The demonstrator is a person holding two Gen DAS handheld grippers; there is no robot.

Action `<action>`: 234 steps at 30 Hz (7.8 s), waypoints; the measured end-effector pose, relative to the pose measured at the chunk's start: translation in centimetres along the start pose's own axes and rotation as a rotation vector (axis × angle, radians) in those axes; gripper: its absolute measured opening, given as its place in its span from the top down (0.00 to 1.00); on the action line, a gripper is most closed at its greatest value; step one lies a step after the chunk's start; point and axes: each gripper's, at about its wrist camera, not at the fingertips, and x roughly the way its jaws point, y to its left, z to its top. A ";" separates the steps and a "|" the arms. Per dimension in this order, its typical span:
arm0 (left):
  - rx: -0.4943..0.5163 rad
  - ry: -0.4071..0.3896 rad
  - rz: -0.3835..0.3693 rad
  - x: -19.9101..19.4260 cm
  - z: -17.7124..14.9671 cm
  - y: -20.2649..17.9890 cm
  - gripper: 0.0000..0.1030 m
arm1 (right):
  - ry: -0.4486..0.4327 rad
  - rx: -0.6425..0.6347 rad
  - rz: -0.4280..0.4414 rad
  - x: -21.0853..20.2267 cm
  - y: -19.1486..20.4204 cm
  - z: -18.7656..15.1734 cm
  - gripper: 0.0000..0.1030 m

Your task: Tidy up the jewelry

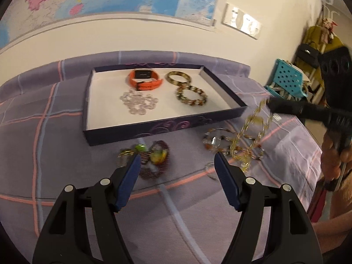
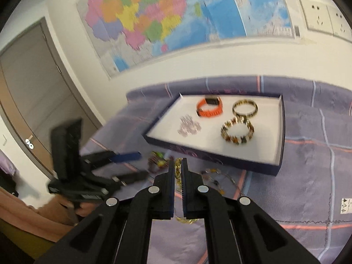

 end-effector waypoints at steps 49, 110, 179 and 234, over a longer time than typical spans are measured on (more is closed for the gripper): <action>-0.072 0.076 0.090 0.9 -1.1 4.7 0.47 | 0.187 -0.086 -0.067 11.2 1.8 -1.8 0.64; -0.010 0.076 0.062 -0.9 -2.8 3.7 0.47 | 0.303 -0.133 0.036 13.1 4.9 -4.2 0.86; 0.037 -0.105 -0.178 -6.5 6.1 1.1 0.97 | -0.128 -0.063 -0.153 -2.3 0.2 3.9 0.97; -0.038 0.091 0.016 7.7 9.4 5.5 0.97 | -0.046 0.032 -0.200 7.2 -6.9 9.4 0.97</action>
